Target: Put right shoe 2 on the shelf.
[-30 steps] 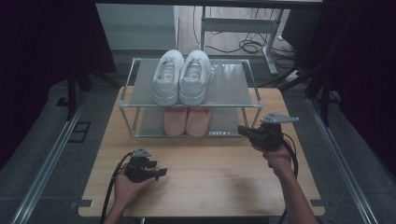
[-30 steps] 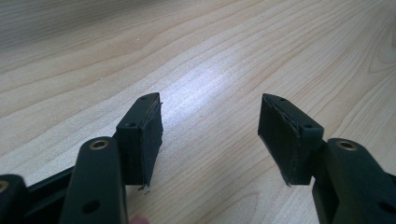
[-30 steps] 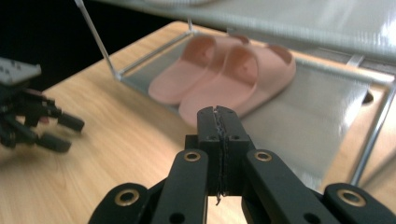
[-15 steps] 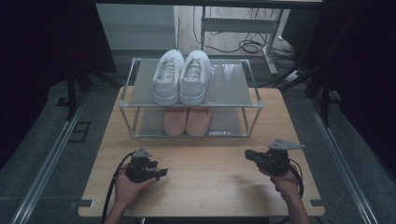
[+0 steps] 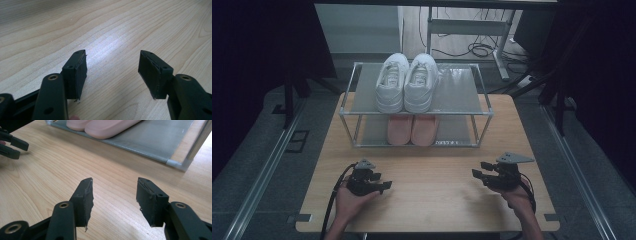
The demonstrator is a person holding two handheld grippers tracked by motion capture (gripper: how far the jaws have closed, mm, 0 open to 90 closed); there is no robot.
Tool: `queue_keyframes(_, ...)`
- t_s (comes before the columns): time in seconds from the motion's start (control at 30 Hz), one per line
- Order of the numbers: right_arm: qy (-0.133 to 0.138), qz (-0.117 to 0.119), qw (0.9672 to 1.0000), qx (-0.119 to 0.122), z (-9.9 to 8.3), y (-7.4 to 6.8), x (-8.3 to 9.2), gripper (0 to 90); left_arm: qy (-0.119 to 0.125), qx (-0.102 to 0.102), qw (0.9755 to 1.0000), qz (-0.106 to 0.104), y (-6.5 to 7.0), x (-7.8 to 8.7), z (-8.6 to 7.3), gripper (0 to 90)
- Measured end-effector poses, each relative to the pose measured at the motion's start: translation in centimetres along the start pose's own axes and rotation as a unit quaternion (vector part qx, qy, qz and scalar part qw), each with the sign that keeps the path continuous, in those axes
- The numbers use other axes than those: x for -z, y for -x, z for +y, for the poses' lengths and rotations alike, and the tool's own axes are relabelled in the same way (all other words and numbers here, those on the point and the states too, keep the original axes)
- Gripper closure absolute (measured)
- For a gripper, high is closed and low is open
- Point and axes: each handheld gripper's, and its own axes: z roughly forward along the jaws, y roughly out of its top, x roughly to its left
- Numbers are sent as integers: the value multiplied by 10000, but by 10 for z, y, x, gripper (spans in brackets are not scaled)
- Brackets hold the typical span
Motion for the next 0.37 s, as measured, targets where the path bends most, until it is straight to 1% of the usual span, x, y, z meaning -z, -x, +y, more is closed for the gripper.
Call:
queue_keyframes(0.1, 20, -20, 10000, -45, -2, 1, 0, 460, -4, 0, 10000, 0, 0, 0, 0, 402)
queue_keyframes(0.17, 12, -29, 10000, -16, -1, 2, 1, 453, -5, 1, 10000, 2, 0, 0, 0, 402)
queue_keyframes(0.37, 31, -52, 10000, -57, -3, 2, 1, 417, -11, 2, 10000, 0, 0, -1, 0, 402)
